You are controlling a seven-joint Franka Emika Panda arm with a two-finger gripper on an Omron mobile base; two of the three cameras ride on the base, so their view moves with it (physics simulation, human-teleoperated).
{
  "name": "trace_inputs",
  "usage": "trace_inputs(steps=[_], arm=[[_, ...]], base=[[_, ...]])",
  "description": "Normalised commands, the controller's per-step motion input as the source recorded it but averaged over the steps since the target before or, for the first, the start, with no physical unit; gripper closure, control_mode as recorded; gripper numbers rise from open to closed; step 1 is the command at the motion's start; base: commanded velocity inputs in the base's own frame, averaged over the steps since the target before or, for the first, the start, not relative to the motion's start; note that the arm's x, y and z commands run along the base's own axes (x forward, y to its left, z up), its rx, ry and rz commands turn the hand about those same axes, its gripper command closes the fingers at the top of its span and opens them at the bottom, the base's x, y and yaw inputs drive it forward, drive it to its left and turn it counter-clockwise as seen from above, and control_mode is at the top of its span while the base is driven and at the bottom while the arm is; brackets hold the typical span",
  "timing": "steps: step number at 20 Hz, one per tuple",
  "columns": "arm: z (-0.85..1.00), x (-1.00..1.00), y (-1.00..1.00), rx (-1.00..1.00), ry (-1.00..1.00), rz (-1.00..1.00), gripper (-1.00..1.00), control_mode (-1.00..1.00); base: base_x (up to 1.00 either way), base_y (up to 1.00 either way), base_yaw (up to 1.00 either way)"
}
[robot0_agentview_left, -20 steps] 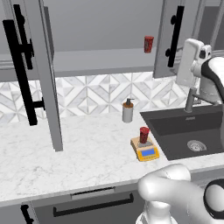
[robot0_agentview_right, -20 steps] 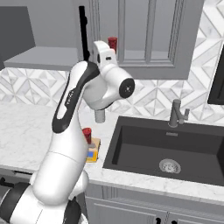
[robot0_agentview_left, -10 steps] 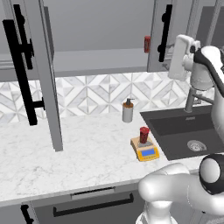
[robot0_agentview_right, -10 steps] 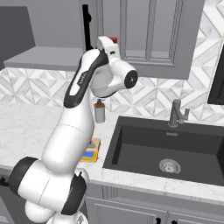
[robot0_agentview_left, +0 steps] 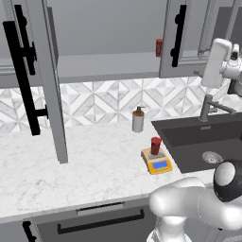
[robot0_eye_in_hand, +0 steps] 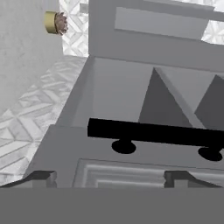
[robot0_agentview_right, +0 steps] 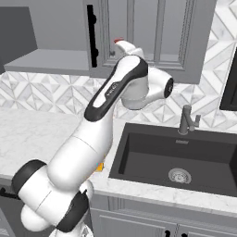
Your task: Pick the yogurt and place it on the digital scale for weighing, and close the cabinet.
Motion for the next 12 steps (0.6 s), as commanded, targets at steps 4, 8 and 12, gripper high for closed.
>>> trace_inputs(steps=[4,8,12], arm=[[-0.96,-1.0,0.84,0.0,-0.74,-0.15,-1.0,-1.0],[-0.89,-1.0,1.0,0.06,-0.44,-0.23,-1.0,-1.0],[0.01,-1.0,0.49,0.03,-0.14,-0.08,-1.0,-1.0]], base=[[0.0,0.0,0.0],[0.0,0.0,0.0],[0.0,0.0,0.0]])
